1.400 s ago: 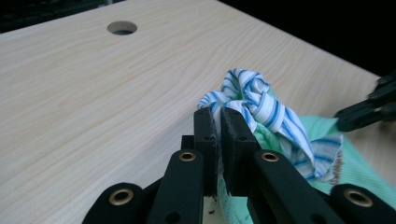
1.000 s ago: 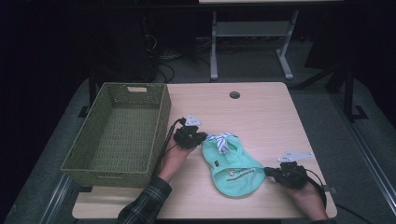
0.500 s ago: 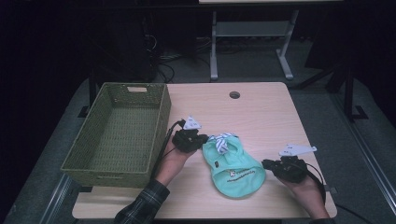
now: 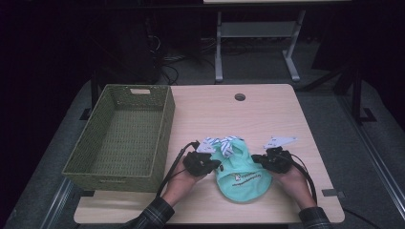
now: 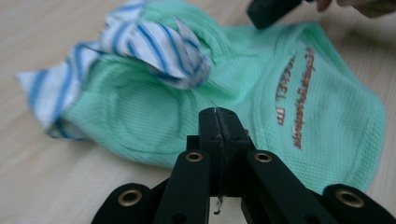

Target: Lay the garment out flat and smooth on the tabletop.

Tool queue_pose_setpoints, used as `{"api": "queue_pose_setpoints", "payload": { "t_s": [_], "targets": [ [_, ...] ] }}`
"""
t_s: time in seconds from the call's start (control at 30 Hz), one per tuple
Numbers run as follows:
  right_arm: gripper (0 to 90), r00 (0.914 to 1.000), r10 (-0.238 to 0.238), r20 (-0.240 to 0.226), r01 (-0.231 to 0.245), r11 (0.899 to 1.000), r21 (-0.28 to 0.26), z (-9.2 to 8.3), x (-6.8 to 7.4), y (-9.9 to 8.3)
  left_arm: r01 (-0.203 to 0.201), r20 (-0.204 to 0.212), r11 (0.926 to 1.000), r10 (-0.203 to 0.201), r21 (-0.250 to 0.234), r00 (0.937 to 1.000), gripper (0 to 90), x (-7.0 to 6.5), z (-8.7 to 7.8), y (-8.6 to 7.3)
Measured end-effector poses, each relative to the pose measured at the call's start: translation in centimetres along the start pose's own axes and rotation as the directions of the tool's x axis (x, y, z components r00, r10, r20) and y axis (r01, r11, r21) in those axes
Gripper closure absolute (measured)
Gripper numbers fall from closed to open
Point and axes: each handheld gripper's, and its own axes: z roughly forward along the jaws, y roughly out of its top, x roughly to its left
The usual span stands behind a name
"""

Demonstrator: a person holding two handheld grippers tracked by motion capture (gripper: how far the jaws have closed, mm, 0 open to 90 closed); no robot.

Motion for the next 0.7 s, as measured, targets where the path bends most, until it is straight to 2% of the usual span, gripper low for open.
{"api": "queue_pose_setpoints", "payload": {
  "t_s": [0.13,0.2,0.33,0.37,0.4,0.47,0.7],
  "targets": [
    [89.6,0.9999,0.001,0.013,-0.001,0.999,0.036,1.0,-0.3,-0.1,-0.032,-0.001,0.9978,0.032,0.058,0.9995,89.2,-0.6,1.7,-0.5],
    [89.7,0.9997,-0.005,0.023,0.003,0.998,0.065,1.4,-0.4,-0.4,-0.046,-0.007,0.9969,0.047,0.064,0.9989,89.2,-0.8,1.9,-0.6],
    [89.8,0.9994,0.005,0.034,-0.008,0.998,0.066,1.2,-0.7,-0.6,-0.054,-0.022,0.9953,0.056,0.080,0.9982,89.4,-0.7,1.9,-0.6],
    [89.8,0.9993,0.010,0.035,-0.012,0.998,0.069,1.1,-0.7,-0.6,-0.060,-0.041,0.9933,0.064,0.099,0.9971,89.5,-0.7,1.9,-0.5],
    [89.8,0.9993,0.006,0.038,-0.009,0.998,0.070,1.0,-0.7,-0.7,-0.075,-0.055,0.9920,0.080,0.102,0.9952,89.5,-0.5,1.9,-0.6],
    [89.8,0.9990,0.003,0.044,-0.007,0.996,0.086,0.6,-0.6,-0.9,-0.059,-0.048,0.9935,0.064,0.098,0.9968,89.5,-0.2,1.8,-0.7],
    [89.8,0.9994,-0.013,0.032,0.009,0.994,0.105,-0.6,0.3,-1.9,-0.070,-0.070,0.9922,0.077,0.103,0.9945,89.5,0.1,1.7,-0.7]
  ]
}}
